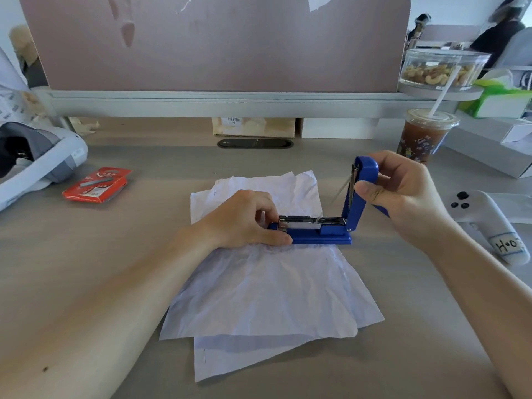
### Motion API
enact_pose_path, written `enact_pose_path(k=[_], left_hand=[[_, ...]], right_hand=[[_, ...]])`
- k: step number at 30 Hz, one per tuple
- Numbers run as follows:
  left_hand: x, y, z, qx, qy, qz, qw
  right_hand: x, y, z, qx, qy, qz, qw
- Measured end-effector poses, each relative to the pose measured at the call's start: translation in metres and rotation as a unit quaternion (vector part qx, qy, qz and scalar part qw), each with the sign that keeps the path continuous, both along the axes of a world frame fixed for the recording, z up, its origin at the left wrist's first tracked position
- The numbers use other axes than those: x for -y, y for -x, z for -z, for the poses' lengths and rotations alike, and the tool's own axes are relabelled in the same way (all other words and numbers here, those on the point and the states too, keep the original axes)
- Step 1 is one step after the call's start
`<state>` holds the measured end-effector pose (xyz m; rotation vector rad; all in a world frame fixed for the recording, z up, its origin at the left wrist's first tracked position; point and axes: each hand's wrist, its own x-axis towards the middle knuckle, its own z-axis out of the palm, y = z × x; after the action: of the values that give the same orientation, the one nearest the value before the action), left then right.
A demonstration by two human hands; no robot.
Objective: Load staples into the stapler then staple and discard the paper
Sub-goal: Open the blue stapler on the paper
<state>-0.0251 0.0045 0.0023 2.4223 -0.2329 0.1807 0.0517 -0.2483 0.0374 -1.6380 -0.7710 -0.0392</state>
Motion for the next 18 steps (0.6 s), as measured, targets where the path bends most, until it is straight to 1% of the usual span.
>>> enact_pose_path(k=[2, 6, 9, 12, 15, 18], left_hand=[[-0.001, -0.001, 0.001, -0.001, -0.001, 0.000, 1.000], [-0.003, -0.001, 0.001, 0.002, -0.007, -0.005, 1.000], [-0.007, 0.001, 0.000, 0.002, -0.012, -0.008, 1.000], [-0.010, 0.001, 0.000, 0.002, -0.025, -0.019, 0.999], [-0.012, 0.002, 0.001, 0.003, -0.033, -0.027, 0.999], [-0.013, 0.003, 0.001, 0.006, -0.034, -0.015, 0.999]], right_hand=[[0.009, -0.004, -0.005, 0.016, 0.035, 0.002, 0.999], [0.028, -0.012, -0.009, 0.051, 0.120, 0.038, 0.991], [0.037, -0.018, -0.011, 0.082, 0.191, 0.055, 0.977], [0.039, -0.021, -0.012, 0.115, 0.254, 0.047, 0.959], [0.036, -0.022, -0.007, 0.120, 0.294, 0.042, 0.947], [0.033, -0.021, -0.004, 0.112, 0.324, 0.038, 0.939]])
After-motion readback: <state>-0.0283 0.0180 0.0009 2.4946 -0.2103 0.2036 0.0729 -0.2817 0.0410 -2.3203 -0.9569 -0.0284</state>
